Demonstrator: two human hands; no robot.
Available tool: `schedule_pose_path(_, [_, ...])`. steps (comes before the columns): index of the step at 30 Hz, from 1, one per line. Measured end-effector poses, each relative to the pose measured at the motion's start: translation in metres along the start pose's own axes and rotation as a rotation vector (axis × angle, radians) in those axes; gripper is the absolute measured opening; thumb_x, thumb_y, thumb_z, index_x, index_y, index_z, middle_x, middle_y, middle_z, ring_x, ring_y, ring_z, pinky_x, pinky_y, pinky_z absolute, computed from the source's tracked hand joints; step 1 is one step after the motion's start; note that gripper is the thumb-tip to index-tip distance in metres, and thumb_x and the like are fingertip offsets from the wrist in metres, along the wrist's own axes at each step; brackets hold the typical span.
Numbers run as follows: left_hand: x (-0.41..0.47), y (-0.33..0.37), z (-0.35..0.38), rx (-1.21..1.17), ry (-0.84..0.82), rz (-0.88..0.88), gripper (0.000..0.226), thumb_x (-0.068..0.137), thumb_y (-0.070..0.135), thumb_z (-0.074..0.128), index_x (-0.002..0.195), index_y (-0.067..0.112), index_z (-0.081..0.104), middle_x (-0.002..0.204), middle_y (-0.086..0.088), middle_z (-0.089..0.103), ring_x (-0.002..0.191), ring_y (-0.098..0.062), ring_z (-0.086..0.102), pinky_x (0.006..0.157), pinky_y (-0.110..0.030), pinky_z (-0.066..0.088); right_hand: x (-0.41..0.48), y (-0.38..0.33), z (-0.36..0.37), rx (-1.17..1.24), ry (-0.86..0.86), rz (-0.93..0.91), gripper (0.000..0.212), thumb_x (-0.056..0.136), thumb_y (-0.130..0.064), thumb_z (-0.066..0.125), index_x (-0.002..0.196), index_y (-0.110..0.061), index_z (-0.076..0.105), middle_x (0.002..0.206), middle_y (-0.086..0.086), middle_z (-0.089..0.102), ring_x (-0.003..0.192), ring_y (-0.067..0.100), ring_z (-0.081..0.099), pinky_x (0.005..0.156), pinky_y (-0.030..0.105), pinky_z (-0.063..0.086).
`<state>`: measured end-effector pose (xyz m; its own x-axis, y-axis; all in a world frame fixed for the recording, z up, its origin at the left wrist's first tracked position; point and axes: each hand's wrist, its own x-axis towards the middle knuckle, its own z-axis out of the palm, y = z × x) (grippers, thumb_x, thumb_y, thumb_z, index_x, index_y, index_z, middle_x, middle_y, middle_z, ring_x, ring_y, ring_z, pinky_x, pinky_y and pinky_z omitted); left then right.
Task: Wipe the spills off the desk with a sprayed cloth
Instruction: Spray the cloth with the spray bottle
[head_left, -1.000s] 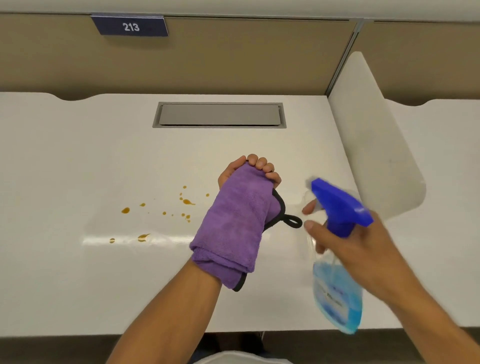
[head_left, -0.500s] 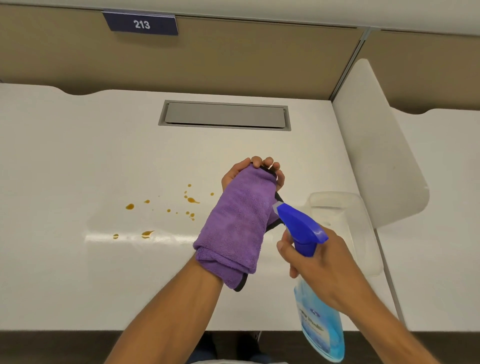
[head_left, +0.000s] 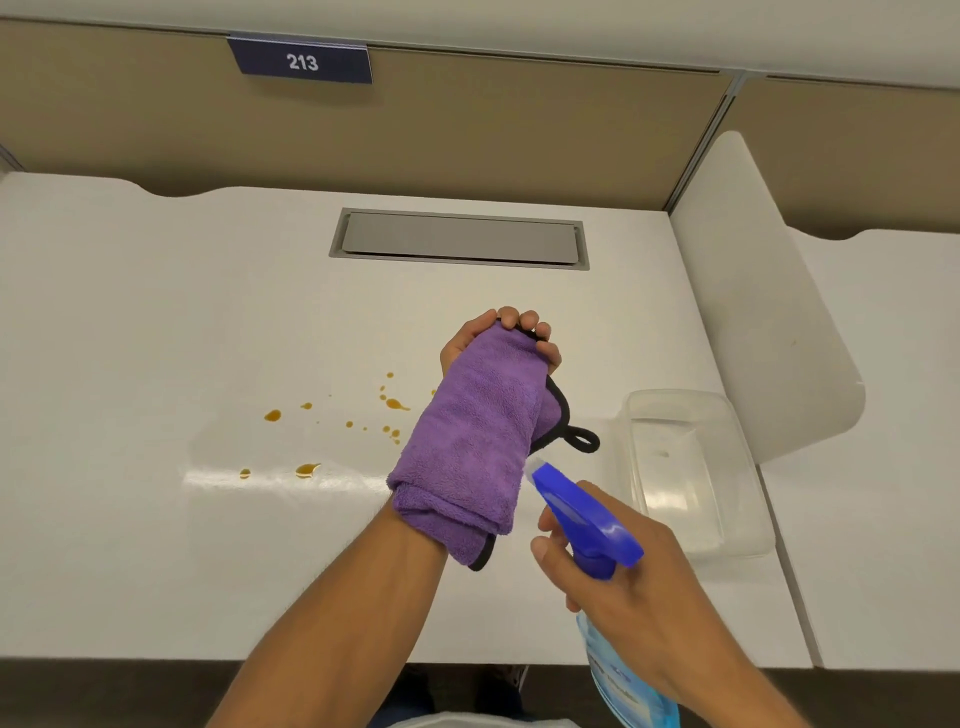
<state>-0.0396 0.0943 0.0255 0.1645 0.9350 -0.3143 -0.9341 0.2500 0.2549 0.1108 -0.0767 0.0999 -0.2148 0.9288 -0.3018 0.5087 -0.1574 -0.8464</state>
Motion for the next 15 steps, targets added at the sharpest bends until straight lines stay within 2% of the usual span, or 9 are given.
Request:
schedule_pose_path(2, [-0.001,0.004,0.000,-0.003,0.010,0.002,0.022,0.074,0.026,0.051,0.062,0.010,0.061,0.066,-0.003,0.061,0.061,-0.020,0.061,0.059,-0.025,0.051,-0.004,0.003,-0.004,0.100,0.032,-0.010,0.027,0.076,-0.048,0.071,0.098,-0.034,0.066,0.075,-0.011,0.070,0.068,0.003,0.069,0.062,0.011,0.054])
schedule_pose_path(4, [-0.002,0.008,-0.001,-0.002,0.000,0.004,0.026,0.076,0.027,0.048,0.059,0.011,0.060,0.060,-0.002,0.057,0.056,-0.018,0.057,0.055,-0.023,0.046,-0.005,0.007,-0.009,0.165,0.099,-0.040,0.021,0.078,-0.050,0.074,0.095,-0.039,0.067,0.069,-0.009,0.070,0.069,0.008,0.071,0.060,0.007,0.052])
schedule_pose_path(7, [-0.006,0.016,-0.004,0.013,-0.013,0.015,0.025,0.075,0.027,0.047,0.058,0.012,0.057,0.057,0.000,0.053,0.053,-0.016,0.051,0.052,-0.022,0.041,-0.001,0.015,-0.016,0.211,0.270,-0.089,0.021,0.079,-0.049,0.073,0.096,-0.039,0.065,0.068,-0.009,0.070,0.074,0.011,0.073,0.061,0.005,0.052])
schedule_pose_path(11, [-0.012,0.026,-0.012,0.030,-0.006,0.034,0.022,0.073,0.027,0.048,0.057,0.013,0.055,0.057,0.001,0.051,0.053,-0.015,0.049,0.051,-0.021,0.041,0.008,0.030,-0.014,0.283,0.438,-0.193,0.029,0.080,-0.034,0.069,0.107,-0.023,0.066,0.078,-0.012,0.072,0.083,0.012,0.073,0.068,0.008,0.054])
schedule_pose_path(15, [-0.019,0.033,-0.020,0.042,0.001,0.038,0.020,0.071,0.027,0.050,0.058,0.013,0.055,0.057,0.001,0.051,0.053,-0.015,0.049,0.052,-0.021,0.041,0.029,0.051,-0.004,0.302,0.568,-0.259,0.041,0.082,-0.024,0.070,0.113,0.003,0.065,0.100,-0.013,0.073,0.090,0.013,0.071,0.074,0.012,0.056])
